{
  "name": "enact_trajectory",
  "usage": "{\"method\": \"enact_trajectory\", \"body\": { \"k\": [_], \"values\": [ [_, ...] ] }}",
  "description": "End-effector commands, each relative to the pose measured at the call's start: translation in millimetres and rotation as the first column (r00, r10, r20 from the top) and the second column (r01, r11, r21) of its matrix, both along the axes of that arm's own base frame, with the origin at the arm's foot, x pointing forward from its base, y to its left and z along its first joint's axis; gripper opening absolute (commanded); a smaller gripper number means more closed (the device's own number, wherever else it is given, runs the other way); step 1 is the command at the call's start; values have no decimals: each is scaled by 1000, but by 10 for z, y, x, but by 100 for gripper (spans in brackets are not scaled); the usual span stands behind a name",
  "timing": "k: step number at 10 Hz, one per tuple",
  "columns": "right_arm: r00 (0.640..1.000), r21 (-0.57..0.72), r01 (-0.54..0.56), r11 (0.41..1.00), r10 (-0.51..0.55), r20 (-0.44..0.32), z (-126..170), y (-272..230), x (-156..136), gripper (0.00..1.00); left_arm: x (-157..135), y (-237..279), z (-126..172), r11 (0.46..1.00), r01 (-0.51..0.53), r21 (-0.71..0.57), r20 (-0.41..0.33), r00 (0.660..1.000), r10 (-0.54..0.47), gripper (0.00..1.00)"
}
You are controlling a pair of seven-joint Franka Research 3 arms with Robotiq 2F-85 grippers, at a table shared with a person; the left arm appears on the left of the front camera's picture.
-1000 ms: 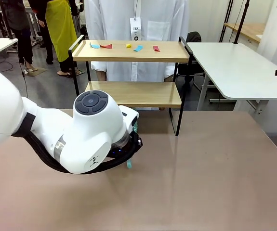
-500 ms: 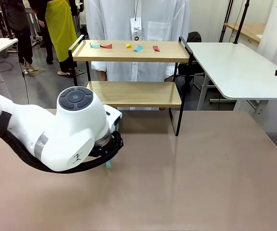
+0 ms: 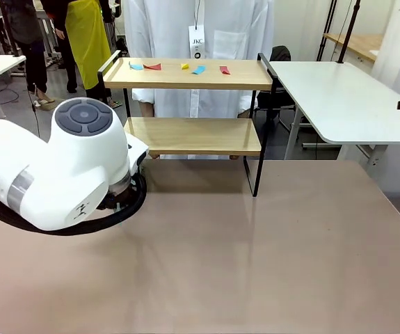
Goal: Clean the shelf.
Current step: Clean the specific section of the Shelf indicated by the human with the Duster.
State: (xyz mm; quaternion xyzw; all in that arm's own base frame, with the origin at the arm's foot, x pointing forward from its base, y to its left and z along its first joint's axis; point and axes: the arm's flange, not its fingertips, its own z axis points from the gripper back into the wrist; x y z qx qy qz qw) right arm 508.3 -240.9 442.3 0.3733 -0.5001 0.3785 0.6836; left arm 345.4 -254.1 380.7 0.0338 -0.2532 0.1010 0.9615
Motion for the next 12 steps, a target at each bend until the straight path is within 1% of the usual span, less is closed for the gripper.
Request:
{"method": "enact_trajectory", "body": {
  "k": [1, 2, 6, 7, 8, 9, 10, 11, 12],
  "values": [
    [1000, -6, -3, 1000, 3, 3, 27, 11, -1, 100, -351, 159, 58, 998, 9, -59, 83, 997, -4, 13],
    [1000, -6, -3, 1000, 3, 3, 27, 11, -1, 100, 0, 0, 0, 1000, 0, 0, 0, 1000, 0, 13],
    [1000, -6, -3, 1000, 3, 3, 27, 11, -1, 100, 0, 0, 0, 1000, 0, 0, 0, 1000, 0, 13],
    [1000, -6, -3, 1000, 3, 3, 27, 11, -1, 100, -8, -33, -6, 1000, 24, -4, -12, 1000, -24, 13],
    [1000, -6, -3, 1000, 3, 3, 27, 11, -1, 100, -45, -4, 37, 995, 83, -47, 24, 996, -82, 13],
    [1000, -6, -3, 1000, 3, 3, 27, 11, -1, 100, -58, 75, 49, 987, 140, -77, 32, 990, -138, 13],
    [1000, -6, -3, 1000, 3, 3, 27, 11, -1, 100, -63, 172, 49, 970, 225, -94, 42, 974, -222, 13],
    [1000, -6, -3, 1000, 3, 3, 27, 11, -1, 100, -60, 252, 47, 943, 309, -120, 35, 951, -307, 13],
    [1000, -6, -3, 1000, 3, 3, 27, 11, -1, 100, -49, 335, 46, 911, 393, -129, 25, 919, -393, 13]
  ]
}}
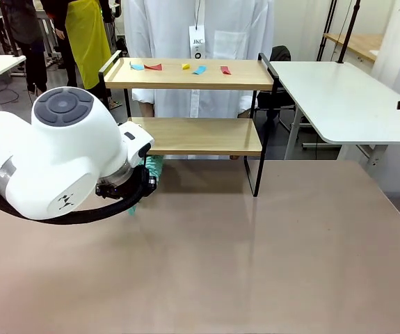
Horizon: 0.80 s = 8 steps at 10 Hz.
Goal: Clean the shelf.
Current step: Clean the specific section of the Shelf indicated by the human with the Duster.
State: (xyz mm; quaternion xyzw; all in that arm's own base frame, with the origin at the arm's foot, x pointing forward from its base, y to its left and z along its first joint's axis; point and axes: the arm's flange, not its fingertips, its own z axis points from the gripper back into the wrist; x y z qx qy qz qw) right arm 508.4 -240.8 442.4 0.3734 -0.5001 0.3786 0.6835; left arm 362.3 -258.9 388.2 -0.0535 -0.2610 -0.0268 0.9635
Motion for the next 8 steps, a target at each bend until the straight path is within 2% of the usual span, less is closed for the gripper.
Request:
{"method": "enact_trajectory", "body": {
  "k": [1, 3, 4, 6, 8],
  "values": [
    [1000, -6, -3, 1000, 3, 3, 27, 9, -1, 100, -206, 479, -11, 979, 200, -38, -24, 979, -201, 13],
    [1000, -6, -3, 1000, 3, 3, 27, 9, -1, 100, -221, 711, 81, 938, 344, -40, 0, 939, -344, 13],
    [1000, -6, -3, 1000, 3, 3, 27, 9, -1, 100, -225, 820, 113, 901, 430, -54, 14, 903, -430, 13],
    [1000, -6, -3, 1000, 3, 3, 27, 9, -1, 100, -178, 1031, 132, 842, 518, -147, 13, 853, -522, 13],
    [1000, -6, -3, 1000, 3, 3, 27, 9, -1, 100, -164, 1216, 121, 730, 646, -225, -1, 748, -663, 13]
  ]
}}
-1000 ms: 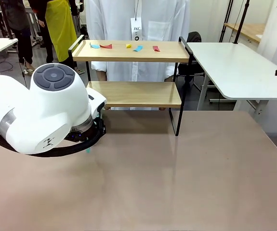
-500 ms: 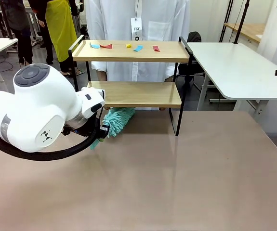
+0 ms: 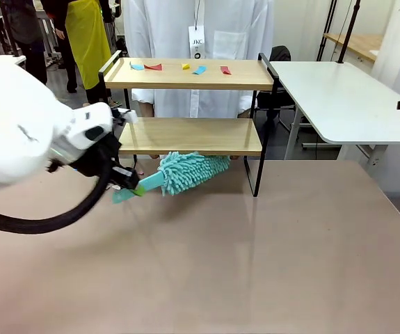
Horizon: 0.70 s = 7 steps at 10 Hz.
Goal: Clean the shelf.
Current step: Clean the specific section of the Shelf indicated by the human with the Duster.
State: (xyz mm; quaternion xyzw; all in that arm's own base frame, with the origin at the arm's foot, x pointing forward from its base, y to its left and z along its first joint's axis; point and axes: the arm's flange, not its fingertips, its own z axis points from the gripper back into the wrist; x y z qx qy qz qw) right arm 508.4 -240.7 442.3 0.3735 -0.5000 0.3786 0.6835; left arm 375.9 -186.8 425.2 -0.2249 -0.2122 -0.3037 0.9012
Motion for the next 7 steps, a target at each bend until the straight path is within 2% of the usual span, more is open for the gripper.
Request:
{"method": "enact_trajectory", "body": {
  "k": [1, 3, 5, 6, 7],
  "values": [
    [1000, -6, -2, 1000, 2, 3, 28, 8, -2, 100, -315, 576, -239, 983, 181, -25, -37, 983, -181, 13],
    [1000, -6, -2, 1000, 2, 3, 28, 8, -2, 100, -296, 736, -136, 968, 246, -44, -25, 969, -247, 13],
    [1000, -6, -2, 1000, 2, 3, 28, 8, -2, 100, -293, 826, -58, 944, 326, 38, 9, 945, -327, 13],
    [1000, -6, -2, 1000, 2, 3, 28, 8, -2, 100, -308, 884, 79, 938, 339, 75, 24, 939, -342, 13],
    [1000, -6, -2, 1000, 2, 3, 28, 8, -2, 100, -370, 967, 306, 923, 351, 157, 96, 925, -368, 13]
  ]
}}
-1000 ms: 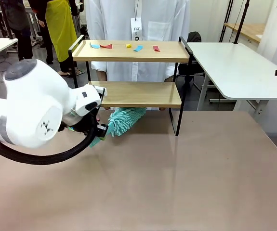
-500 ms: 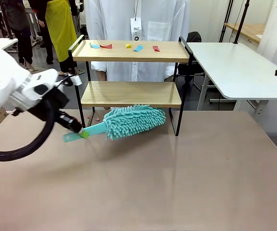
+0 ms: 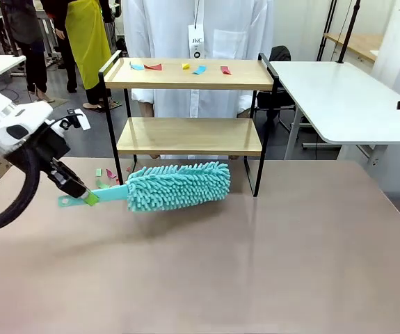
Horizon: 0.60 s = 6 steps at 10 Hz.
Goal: Clean the shelf.
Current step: Clean the specific section of the Shelf indicated by the human with the Duster.
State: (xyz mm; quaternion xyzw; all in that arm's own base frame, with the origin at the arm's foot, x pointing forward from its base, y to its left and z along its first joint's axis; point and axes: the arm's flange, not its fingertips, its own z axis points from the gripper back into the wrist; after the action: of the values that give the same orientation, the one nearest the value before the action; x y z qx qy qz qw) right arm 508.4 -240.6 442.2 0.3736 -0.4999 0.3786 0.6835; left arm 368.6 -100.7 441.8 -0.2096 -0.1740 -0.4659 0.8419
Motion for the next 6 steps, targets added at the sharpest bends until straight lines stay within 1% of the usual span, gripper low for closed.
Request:
{"method": "enact_trajectory", "body": {
  "k": [1, 2, 3, 4, 5, 6],
  "values": [
    [1000, -6, -2, 1000, 2, 3, 28, 8, -2, 100, -404, 195, 461, 990, 55, 129, 184, 980, -79, 13],
    [1000, -6, -2, 1000, 2, 3, 28, 8, -2, 100, -478, 270, 722, 974, 68, 217, 219, 969, -116, 13],
    [1000, -6, -2, 1000, 2, 3, 28, 8, -2, 100, -545, 294, 958, 942, 77, 326, 221, 963, -155, 13],
    [1000, -6, -2, 1000, 2, 3, 28, 8, -2, 100, -609, 279, 1131, 906, 91, 412, 214, 957, -194, 13],
    [1000, -6, -2, 1000, 2, 3, 28, 8, -2, 100, -684, 243, 1242, 860, 136, 491, 182, 950, -255, 13],
    [1000, -6, -2, 1000, 2, 3, 28, 8, -2, 100, -755, 178, 1296, 823, 172, 542, 139, 947, -289, 13]
  ]
}}
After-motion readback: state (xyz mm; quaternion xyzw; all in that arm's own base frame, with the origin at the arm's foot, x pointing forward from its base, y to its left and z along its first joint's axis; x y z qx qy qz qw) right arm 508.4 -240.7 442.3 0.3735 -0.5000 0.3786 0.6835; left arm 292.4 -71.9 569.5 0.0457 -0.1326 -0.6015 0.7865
